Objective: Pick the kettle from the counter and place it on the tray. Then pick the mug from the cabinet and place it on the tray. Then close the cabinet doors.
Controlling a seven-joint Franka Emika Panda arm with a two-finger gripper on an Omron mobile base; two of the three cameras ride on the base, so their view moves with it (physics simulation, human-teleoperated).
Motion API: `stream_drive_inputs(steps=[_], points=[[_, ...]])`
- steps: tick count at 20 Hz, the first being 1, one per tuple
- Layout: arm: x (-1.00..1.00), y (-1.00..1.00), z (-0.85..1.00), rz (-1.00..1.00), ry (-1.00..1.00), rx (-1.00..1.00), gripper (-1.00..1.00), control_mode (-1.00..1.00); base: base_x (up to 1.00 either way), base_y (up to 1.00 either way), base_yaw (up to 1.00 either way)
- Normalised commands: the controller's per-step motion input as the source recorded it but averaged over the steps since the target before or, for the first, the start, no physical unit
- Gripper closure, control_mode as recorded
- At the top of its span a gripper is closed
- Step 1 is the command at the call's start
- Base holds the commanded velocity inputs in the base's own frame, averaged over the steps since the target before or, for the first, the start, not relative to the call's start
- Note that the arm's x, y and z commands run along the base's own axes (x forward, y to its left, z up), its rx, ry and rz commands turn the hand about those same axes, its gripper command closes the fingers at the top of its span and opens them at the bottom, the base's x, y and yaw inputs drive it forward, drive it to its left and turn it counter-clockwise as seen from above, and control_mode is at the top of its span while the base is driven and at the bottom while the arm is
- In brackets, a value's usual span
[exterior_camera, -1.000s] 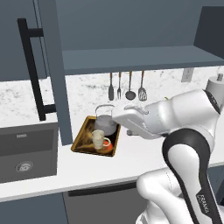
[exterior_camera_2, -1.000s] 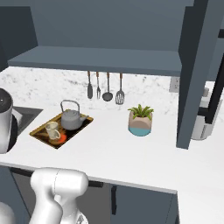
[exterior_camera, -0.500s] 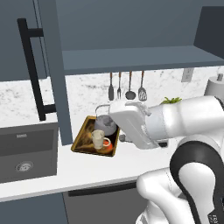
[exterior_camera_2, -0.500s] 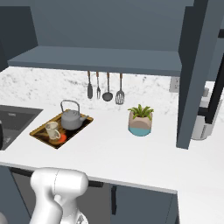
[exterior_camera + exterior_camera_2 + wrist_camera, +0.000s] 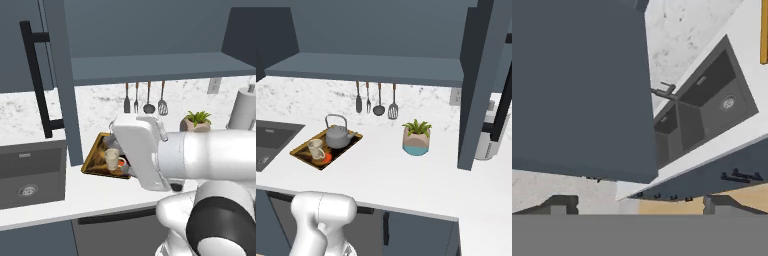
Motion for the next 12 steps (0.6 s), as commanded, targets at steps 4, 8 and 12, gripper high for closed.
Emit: stream_drive_inputs(steps=[4, 8, 12], points=[[-0.44, 0.64, 0.12, -0.21, 0.00, 0.04, -1.00, -1.00, 0.00, 0.00, 0.00], [-0.32, 0.61, 0.25, -0.16, 0.00, 0.04, -1.00, -1.00, 0.00, 0.00, 0.00], [0.01, 0.71, 0.20, -0.18, 0.10, 0.01, -1.00, -1.00, 0.00, 0.00, 0.00]])
